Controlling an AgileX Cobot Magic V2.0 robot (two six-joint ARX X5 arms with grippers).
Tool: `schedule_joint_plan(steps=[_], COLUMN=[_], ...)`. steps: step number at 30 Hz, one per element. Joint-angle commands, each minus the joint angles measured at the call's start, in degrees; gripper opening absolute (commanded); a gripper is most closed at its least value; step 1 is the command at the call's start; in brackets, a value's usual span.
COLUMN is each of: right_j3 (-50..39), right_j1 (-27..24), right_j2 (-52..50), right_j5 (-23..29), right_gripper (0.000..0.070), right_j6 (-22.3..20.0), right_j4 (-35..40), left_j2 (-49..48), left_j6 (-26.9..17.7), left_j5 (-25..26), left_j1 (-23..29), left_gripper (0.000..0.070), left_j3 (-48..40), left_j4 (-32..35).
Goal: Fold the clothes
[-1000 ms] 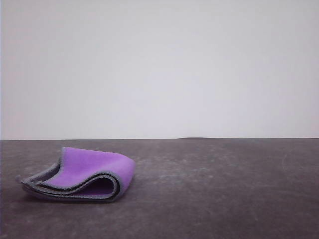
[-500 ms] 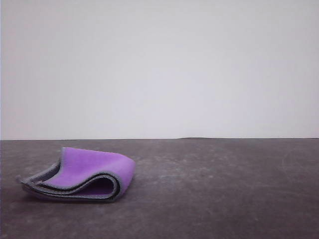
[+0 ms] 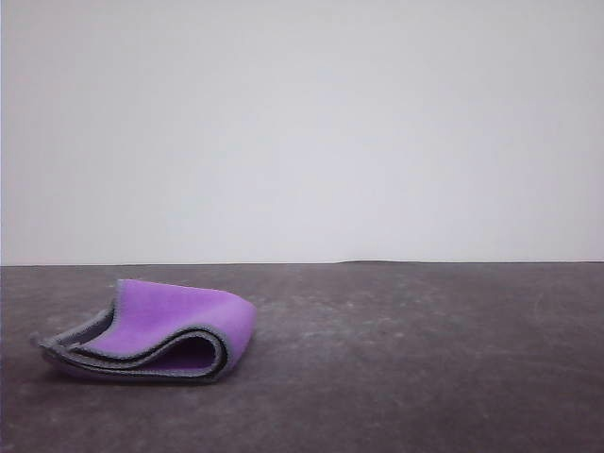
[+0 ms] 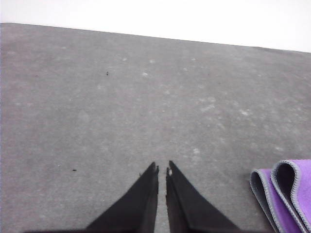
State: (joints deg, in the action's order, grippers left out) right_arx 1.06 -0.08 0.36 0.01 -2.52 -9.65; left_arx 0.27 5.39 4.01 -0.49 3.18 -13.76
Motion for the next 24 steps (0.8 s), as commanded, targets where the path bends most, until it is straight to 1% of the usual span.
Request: schedule_joint_plan(steps=[1, 24], right_j3=[-0.3, -0.3], right_j1=[0.1, 0.1], right_j2=[-0.2, -0.2], right_j5=[0.0, 0.0], right_gripper=[0.0002, 0.0002], right_j6=[0.6, 0.6], right_j4=[0.6, 0.6], left_j2=[0.0, 0.0], left_j6=[0.0, 0.0], left_j5=[-0.2, -0.2], left_j1=[0.1, 0.1], left_gripper=[0.0017, 0.0017], left_j3=[-1.1, -1.1], left_j4=[-0.3, -0.3])
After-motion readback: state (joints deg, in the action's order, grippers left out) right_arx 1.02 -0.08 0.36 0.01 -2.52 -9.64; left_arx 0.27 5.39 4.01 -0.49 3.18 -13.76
